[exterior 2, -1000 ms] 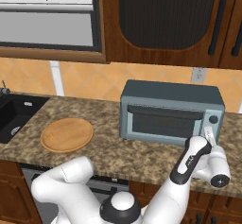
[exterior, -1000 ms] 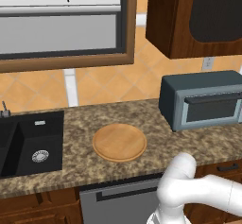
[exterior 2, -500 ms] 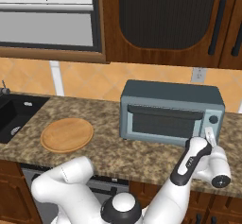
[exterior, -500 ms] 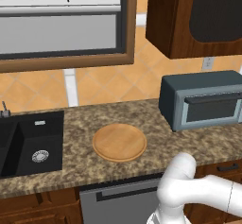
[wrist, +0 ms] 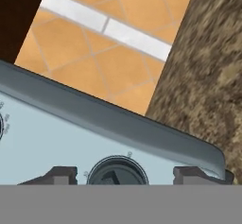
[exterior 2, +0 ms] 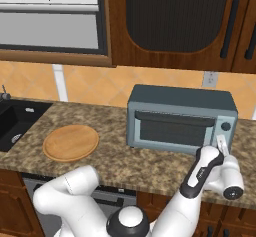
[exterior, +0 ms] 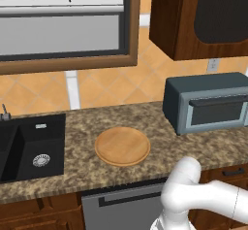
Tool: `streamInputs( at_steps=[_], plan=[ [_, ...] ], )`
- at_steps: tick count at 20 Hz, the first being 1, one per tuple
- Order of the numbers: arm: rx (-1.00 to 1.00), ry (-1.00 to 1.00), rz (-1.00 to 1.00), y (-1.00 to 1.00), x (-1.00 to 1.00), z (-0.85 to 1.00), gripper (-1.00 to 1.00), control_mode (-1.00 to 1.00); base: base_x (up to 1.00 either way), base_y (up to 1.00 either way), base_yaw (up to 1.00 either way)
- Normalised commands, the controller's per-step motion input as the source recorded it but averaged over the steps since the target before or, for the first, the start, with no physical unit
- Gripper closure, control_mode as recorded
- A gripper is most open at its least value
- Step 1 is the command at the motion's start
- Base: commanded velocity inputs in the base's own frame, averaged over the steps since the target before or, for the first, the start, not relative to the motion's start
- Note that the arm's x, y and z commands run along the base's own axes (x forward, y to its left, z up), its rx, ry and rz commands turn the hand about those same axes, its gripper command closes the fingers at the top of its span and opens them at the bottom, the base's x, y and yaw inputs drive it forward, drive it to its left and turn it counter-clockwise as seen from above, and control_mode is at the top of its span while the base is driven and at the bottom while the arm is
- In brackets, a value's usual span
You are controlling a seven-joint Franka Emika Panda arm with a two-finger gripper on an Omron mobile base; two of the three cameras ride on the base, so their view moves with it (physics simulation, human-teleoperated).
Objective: Pick up the kebab skewer and baguette bread, and place them inside the toaster oven. Close the toaster oven door and start by setting the timer.
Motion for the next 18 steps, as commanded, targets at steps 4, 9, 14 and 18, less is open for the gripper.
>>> streamInputs(
  at_steps=[4,9,14,18],
  plan=[
    [0.0,-0.04,0.0,0.14,0.02,0.0,1.0,-1.0,0.0,0.0,0.0],
    [0.0,-0.04,0.0,0.24,0.0,0.0,1.0,-1.0,0.0,0.0,0.0],
    [-0.01,0.0,0.0,0.29,0.0,0.0,1.0,-1.0,0.0,0.0,0.0],
    [0.0,-0.01,0.0,0.35,0.0,0.0,1.0,-1.0,0.0,0.0,0.0]
  ],
)
